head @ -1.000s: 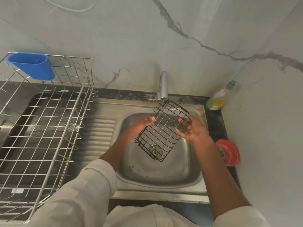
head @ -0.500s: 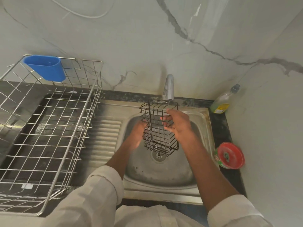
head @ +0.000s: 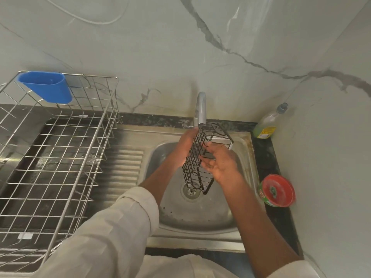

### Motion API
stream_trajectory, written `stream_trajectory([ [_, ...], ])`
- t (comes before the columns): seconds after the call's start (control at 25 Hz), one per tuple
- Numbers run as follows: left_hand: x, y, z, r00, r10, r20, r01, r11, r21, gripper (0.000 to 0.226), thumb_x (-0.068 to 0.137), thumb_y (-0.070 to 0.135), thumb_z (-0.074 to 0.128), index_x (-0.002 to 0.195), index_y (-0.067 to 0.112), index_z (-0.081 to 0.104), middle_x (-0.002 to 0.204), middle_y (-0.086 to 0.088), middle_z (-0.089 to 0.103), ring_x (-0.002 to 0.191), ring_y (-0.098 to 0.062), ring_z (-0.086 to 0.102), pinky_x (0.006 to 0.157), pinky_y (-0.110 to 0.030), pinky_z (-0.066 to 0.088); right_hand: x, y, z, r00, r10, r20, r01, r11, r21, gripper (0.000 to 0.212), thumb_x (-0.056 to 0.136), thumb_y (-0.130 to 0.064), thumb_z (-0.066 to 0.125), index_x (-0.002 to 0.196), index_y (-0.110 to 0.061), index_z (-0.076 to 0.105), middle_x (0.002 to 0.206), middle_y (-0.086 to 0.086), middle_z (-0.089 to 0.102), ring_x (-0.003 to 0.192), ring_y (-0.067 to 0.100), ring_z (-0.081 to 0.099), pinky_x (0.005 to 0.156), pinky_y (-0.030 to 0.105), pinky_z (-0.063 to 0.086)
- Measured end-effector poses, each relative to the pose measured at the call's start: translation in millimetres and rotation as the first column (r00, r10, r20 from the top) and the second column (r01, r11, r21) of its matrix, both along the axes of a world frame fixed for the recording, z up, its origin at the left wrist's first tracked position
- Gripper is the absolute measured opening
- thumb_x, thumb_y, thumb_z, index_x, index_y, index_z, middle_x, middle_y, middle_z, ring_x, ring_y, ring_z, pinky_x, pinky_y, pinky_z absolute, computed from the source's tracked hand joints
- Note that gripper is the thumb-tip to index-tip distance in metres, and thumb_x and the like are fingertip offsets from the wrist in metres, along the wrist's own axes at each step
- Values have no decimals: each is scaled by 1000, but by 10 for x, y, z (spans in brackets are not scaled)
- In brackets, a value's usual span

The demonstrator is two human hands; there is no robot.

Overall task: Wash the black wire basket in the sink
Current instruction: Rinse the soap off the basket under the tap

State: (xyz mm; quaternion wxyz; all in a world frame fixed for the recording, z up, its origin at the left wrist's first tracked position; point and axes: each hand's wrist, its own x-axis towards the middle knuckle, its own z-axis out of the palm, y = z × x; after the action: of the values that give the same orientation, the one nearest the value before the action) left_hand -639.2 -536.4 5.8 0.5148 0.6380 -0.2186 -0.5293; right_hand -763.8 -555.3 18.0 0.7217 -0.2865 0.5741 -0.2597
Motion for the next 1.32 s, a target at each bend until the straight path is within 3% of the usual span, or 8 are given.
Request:
stream_trajectory([
  [0.2, 103, -111, 137, 963, -179, -203, 222, 951, 214, 47, 94, 59, 65, 110, 17, 74, 93, -5, 77, 63, -17, 75, 64, -32, 60, 83, 270, -138, 990, -4, -139, -25, 977, -209, 4, 92, -17, 75, 96, -17, 75, 93, 4, 80, 80, 18, 73, 62, 25, 52],
  [0.36, 195, -150, 50, 969, -238, -62, 243, 891, 383, 37, 79, 44, 68, 103, 16, 72, 96, -8, 73, 90, -29, 68, 86, -47, 53, 64, 390, -142, 960, 170, -223, -234, 923, -305, 7, 95, -19, 71, 101, -16, 75, 90, -1, 80, 84, 14, 75, 68, 25, 56],
  [0.56, 241, -269, -72, 981, -186, -56, 194, 943, 272, 14, 61, 15, 67, 75, 13, 64, 79, -12, 64, 73, -29, 66, 77, -42, 55, -132, 382, -146, 890, 393, -229, -449, 843, -296, 19, 102, -13, 62, 119, -15, 71, 109, 4, 79, 89, 24, 78, 78, 38, 63],
  [0.72, 211, -280, 11, 985, -171, -28, 174, 966, 190, 11, 76, 1, 58, 82, 9, 63, 81, -6, 63, 65, -20, 64, 57, -28, 53, -389, 335, -204, 956, 56, -290, -204, 835, -511, 19, 102, -10, 59, 108, -21, 73, 95, -2, 80, 82, 22, 78, 77, 41, 59],
  [0.8, 234, -281, -43, 979, -202, -30, 204, 967, 155, 29, 70, 5, 63, 99, 7, 64, 92, -9, 65, 80, -27, 65, 67, -37, 58, -458, 209, -214, 928, -105, -356, -150, 772, -618, 14, 101, -22, 63, 111, -27, 70, 102, -7, 77, 96, 13, 74, 87, 38, 59],
  [1.0, 172, -317, 42, 909, -394, 138, 380, 918, 116, 40, 66, 8, 70, 106, 0, 67, 91, -12, 67, 85, -29, 67, 77, -43, 58, -332, -88, -187, 942, 142, -305, -269, 862, -430, 54, 98, -61, 57, 142, -29, 55, 141, -3, 62, 131, 17, 59, 104, 47, 52],
  [1.16, 225, -239, 119, 786, -539, 303, 506, 842, 186, 75, 87, -1, 69, 157, 13, 45, 150, -13, 52, 129, -26, 56, 97, -31, 48, -459, -478, -298, 769, 59, -637, -456, 749, -481, 74, 96, -7, 66, 156, -38, 36, 160, 1, 43, 146, 21, 42, 118, 36, 29],
  [1.32, 457, -79, 70, 752, -527, 396, 527, 841, 121, 65, 88, 4, 72, 148, 20, 54, 137, -10, 69, 118, -27, 70, 106, -47, 54, -291, -541, -294, 514, 232, -826, -771, 546, -327, 33, 103, -27, 57, 133, -40, 60, 123, 1, 74, 115, 28, 68, 99, 41, 51],
])
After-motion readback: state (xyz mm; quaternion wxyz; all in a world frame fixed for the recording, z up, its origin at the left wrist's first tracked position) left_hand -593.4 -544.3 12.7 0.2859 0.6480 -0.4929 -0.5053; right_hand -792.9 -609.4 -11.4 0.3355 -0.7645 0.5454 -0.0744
